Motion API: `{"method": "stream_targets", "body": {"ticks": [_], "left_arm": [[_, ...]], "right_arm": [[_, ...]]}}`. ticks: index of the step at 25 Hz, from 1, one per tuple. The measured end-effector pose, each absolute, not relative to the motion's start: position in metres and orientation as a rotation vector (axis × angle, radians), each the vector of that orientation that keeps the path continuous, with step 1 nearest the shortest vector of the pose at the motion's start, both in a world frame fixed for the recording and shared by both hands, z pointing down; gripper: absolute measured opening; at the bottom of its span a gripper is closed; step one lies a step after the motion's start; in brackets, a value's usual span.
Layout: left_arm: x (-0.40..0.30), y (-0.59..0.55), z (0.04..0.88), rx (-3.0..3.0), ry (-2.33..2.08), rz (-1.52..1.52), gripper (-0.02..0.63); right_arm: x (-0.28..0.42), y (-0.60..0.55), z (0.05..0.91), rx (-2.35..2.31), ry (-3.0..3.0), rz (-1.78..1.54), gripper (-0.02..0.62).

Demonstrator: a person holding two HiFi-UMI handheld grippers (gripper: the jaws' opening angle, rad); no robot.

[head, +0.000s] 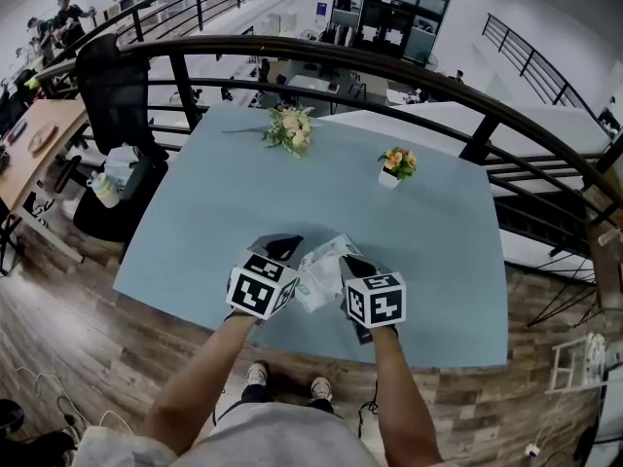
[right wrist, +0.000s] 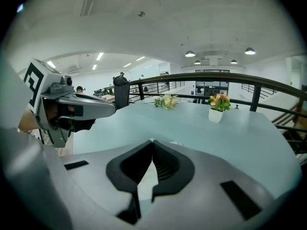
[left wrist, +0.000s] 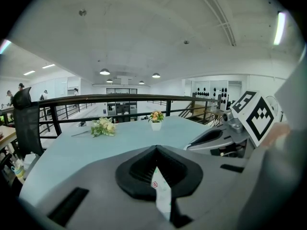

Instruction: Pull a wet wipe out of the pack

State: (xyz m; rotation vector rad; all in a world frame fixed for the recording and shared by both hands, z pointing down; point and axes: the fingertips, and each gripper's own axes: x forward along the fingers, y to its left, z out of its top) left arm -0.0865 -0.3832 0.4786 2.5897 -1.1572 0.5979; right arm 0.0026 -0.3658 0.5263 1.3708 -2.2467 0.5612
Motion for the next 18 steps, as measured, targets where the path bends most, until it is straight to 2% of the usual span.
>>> {"method": "stream_targets", "body": {"ticks": [18], "left_arm": [[-0.082,-0.386,0.453,2.643,-1.162,0.559,-0.005]], "right_arm": [[0.011,-0.371,0.490,1.460,-2.291,0.511,0.006]]}}
